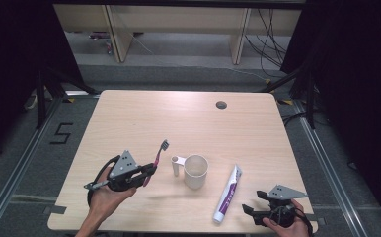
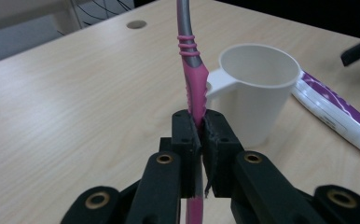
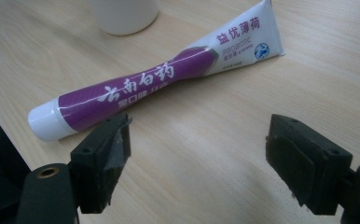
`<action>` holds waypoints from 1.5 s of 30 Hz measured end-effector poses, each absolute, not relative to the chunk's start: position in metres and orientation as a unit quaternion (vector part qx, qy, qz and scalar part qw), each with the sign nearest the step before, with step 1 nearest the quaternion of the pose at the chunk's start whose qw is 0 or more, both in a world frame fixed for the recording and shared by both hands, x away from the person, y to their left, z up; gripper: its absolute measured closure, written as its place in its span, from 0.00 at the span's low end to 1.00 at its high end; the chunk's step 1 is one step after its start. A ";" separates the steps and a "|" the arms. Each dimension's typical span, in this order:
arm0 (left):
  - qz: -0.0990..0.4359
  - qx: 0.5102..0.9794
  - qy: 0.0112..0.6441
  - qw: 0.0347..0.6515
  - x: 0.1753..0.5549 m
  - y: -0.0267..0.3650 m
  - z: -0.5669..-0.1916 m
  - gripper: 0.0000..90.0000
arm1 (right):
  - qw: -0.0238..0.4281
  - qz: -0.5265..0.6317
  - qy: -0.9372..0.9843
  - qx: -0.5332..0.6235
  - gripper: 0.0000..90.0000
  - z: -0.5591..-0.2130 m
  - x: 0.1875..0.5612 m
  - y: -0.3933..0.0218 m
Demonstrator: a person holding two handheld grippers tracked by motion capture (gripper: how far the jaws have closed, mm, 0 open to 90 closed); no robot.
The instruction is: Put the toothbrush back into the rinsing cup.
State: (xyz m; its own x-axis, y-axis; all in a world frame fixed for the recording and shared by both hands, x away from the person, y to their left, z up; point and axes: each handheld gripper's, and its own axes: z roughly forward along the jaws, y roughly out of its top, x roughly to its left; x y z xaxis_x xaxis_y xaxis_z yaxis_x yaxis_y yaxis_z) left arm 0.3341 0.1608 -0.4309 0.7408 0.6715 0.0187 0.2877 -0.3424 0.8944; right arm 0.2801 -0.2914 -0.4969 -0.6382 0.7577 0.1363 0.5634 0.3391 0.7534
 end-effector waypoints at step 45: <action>0.238 0.697 0.297 0.608 0.366 0.104 -0.403 0.93 | 0.120 0.409 0.806 0.410 0.26 -0.498 0.280 -0.292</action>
